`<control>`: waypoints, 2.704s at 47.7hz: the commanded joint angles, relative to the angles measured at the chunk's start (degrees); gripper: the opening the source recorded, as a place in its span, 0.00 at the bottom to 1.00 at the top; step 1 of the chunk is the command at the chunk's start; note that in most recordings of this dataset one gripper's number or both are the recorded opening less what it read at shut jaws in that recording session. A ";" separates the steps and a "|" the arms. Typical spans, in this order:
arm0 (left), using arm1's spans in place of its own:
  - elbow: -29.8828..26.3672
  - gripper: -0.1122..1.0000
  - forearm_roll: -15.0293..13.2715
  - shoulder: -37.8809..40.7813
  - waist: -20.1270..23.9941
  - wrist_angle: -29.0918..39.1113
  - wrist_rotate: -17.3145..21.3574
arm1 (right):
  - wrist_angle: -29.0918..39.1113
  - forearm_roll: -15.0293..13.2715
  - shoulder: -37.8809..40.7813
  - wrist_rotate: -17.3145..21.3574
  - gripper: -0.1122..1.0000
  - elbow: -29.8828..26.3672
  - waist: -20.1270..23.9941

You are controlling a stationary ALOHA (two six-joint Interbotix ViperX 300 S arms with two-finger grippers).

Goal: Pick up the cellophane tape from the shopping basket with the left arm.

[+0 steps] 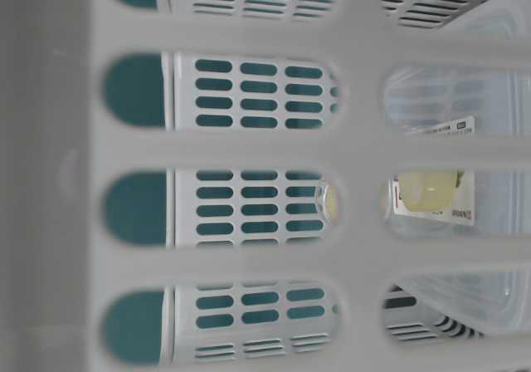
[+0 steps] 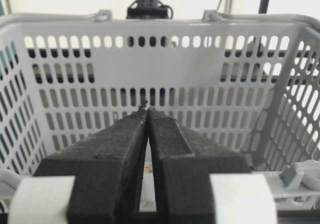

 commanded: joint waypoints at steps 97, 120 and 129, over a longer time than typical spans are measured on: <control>-65.57 0.92 2.37 68.03 -4.57 73.48 -1.32 | 7.73 0.35 -3.60 1.85 0.77 -1.49 1.14; -65.04 0.92 2.37 71.19 -4.13 71.28 0.44 | 7.73 0.35 -3.60 1.85 0.77 -1.49 1.58; -64.95 0.91 2.37 71.28 -3.96 70.93 -0.18 | 7.82 0.35 -3.60 1.85 0.77 -1.49 1.58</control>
